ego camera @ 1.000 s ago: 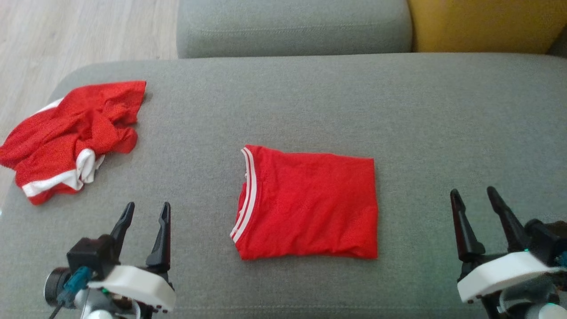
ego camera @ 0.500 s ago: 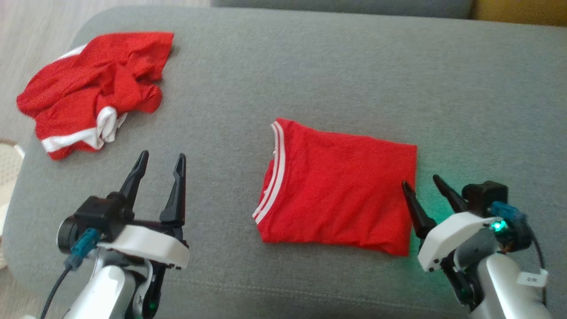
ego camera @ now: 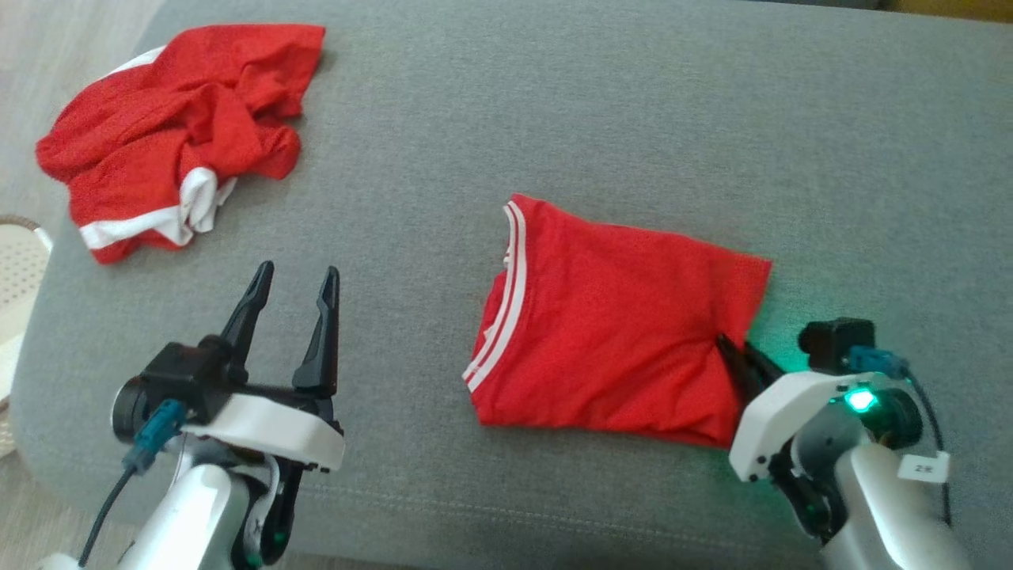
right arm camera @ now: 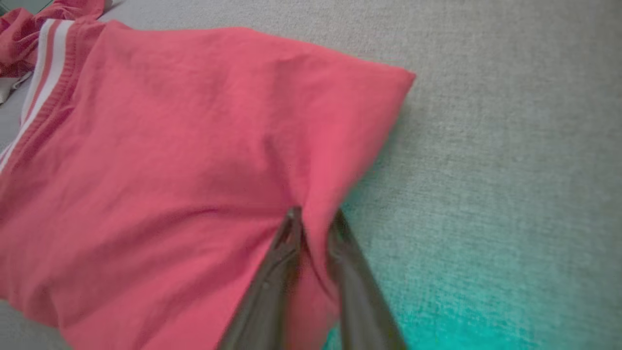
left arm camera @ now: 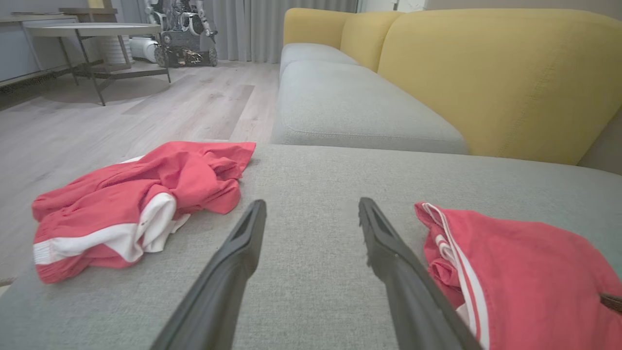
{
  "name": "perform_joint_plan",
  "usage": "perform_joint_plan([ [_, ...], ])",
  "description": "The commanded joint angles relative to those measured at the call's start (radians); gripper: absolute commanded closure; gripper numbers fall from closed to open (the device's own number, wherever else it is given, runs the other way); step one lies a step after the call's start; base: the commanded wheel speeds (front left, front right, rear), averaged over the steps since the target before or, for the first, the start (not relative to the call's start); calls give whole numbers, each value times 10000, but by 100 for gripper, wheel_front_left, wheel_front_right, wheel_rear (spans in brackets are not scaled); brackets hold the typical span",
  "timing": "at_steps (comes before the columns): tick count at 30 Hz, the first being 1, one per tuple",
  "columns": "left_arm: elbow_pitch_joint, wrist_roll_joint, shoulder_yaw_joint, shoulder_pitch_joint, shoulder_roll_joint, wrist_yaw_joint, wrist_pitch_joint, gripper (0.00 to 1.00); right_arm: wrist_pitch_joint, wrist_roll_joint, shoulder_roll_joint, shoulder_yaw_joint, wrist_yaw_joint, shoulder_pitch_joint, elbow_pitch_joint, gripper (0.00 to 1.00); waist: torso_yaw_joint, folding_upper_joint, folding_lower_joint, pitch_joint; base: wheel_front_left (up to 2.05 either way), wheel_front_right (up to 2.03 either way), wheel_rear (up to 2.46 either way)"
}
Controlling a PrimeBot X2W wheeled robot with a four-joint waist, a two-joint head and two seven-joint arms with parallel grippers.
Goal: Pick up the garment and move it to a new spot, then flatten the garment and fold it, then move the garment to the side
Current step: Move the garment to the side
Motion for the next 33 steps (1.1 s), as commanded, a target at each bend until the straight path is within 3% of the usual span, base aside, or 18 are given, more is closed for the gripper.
perform_joint_plan([
  [1, -250, 107, 467, -537, 164, 4, -103, 0, 36, 31, 70, 301, -7, -2, -157, 100, -96, 0, 0, -5, 0, 0, 0],
  [9, -325, 183, 576, -618, 212, -57, -120, 0, -350, 2, -316, 358, -7, -633, -704, 100, -957, 0, 0, 136, 0, 0, 0],
  [14, -450, 254, 563, -702, 257, -71, -123, 0, -235, -77, -1015, 115, -7, -1307, -750, 100, -1606, 0, 0, 373, 0, 0, 0],
  [28, -635, 419, 391, -1586, 369, -277, -44, 0, -341, -205, -3251, -2045, -7, -3535, 91, 100, -2476, 0, 0, 1514, 0, 0, 0],
  [33, -591, 445, 335, -1749, 359, -305, -47, 0, -470, -328, -3509, -2579, -7, -3774, 151, 100, -2559, 0, 0, 1651, 0, 0, 0],
])
